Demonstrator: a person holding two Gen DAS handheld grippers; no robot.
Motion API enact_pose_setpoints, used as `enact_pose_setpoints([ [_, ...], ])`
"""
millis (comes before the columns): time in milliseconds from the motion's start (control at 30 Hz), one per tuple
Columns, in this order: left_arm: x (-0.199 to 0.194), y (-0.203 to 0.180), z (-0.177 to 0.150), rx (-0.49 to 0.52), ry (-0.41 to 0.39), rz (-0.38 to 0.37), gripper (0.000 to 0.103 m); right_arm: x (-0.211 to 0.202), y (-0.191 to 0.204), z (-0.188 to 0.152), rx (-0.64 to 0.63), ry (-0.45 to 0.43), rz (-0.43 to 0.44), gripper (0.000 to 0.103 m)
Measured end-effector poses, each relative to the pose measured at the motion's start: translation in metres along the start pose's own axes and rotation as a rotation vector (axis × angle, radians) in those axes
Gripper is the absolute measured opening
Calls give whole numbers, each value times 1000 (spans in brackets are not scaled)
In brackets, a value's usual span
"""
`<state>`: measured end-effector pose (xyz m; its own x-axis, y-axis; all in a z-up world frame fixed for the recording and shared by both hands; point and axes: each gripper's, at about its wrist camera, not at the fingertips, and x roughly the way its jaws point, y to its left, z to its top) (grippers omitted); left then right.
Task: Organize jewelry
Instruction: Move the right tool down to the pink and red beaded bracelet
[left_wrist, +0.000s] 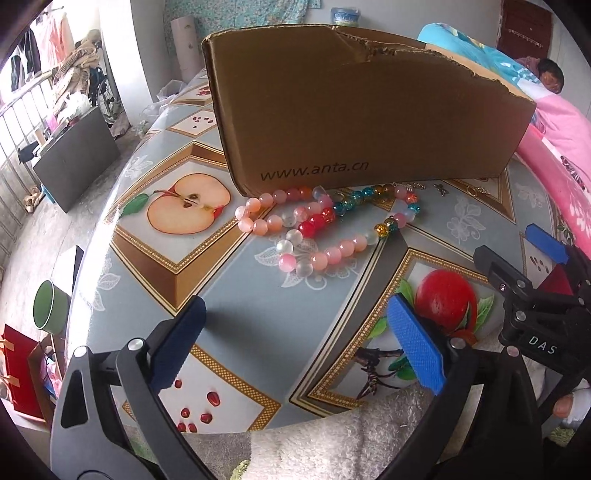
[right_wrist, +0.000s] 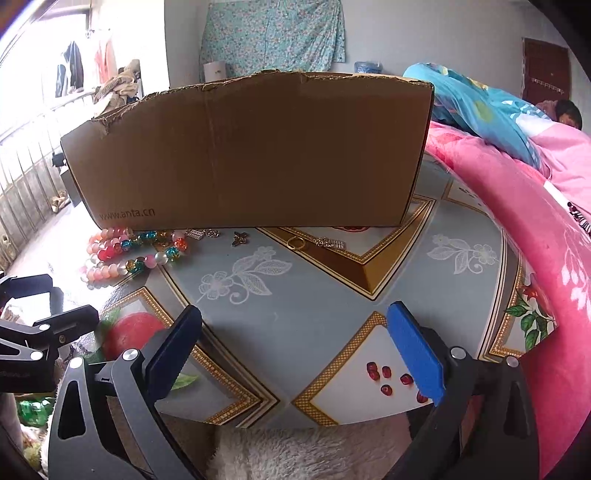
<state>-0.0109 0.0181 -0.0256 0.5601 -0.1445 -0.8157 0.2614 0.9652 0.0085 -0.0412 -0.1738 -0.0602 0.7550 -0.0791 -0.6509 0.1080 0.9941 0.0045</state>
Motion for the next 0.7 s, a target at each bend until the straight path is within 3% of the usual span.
enact_pose_setpoints([
  [300, -2, -4, -5, -16, -13, 5, 96, -2, -22, 12, 68, 44, 112, 97],
  [433, -3, -1, -6, 3, -11, -15, 96, -17, -23, 29, 59, -15, 146, 97],
  [567, -4, 5, -1, 22, -15, -48, 96, -21, -9, 48, 12, -41, 249, 97],
  [700, -14, 20, 8, -33, -81, -106, 95, -16, 9, 59, -13, -28, 361, 94],
])
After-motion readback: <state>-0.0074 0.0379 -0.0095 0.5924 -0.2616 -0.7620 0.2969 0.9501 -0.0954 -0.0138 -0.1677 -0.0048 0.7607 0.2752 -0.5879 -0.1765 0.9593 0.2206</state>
